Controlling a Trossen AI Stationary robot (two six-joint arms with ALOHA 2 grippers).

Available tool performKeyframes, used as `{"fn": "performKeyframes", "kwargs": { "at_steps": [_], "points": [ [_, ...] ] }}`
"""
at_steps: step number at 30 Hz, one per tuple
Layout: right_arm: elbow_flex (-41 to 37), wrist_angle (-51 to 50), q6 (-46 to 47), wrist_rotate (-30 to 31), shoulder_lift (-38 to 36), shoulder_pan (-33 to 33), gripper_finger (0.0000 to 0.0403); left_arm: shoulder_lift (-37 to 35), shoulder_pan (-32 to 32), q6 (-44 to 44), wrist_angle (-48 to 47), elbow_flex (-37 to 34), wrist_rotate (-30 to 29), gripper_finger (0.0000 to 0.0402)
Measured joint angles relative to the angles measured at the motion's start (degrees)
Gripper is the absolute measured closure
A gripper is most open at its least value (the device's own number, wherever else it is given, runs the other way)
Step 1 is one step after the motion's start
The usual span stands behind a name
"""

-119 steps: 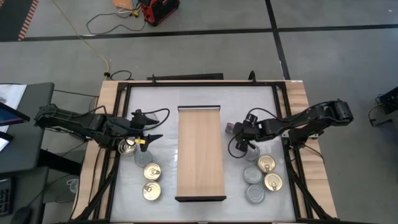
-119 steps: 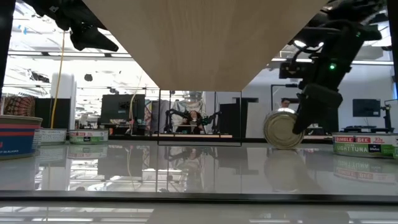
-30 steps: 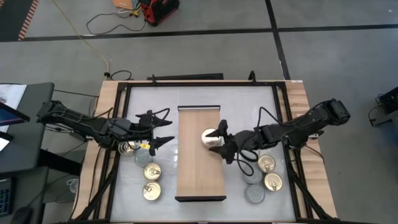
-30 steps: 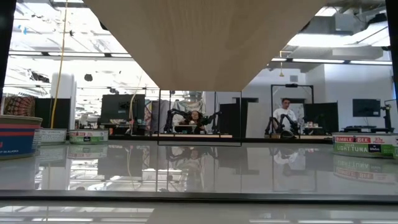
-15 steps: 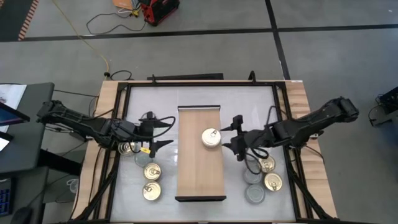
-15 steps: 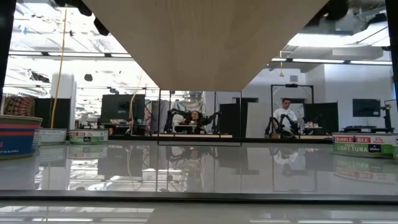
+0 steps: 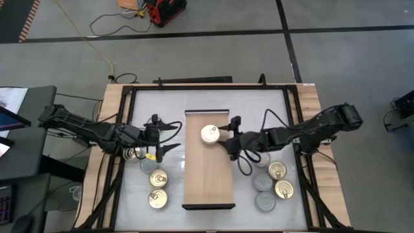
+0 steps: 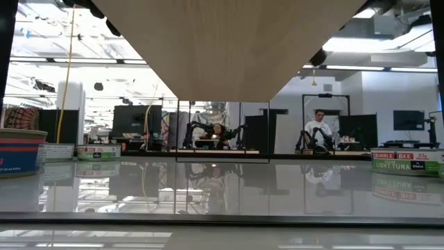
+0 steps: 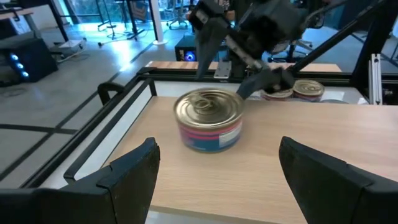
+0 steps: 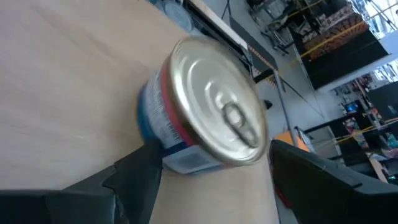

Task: Stack canned seafood by type on shelf
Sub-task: Put the blue tuna can on the shelf, then put the green tuna can on the shelf

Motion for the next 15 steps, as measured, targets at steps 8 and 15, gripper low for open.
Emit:
{"fn": "performKeyframes", "kwargs": {
  "at_steps": [8,15],
  "points": [
    [1.8,-6.7,4.8,1.8,-6.2,3.4,0.0072,0.0,-0.6,-1.1,-1.0,0.0,2.7,0.0086],
    [3.3,-42.5,41.8,-6.7,-18.9,0.9,0.0072,0.0,-0.6,0.9,-3.1,0.0,2.1,0.0086]
  ]
}}
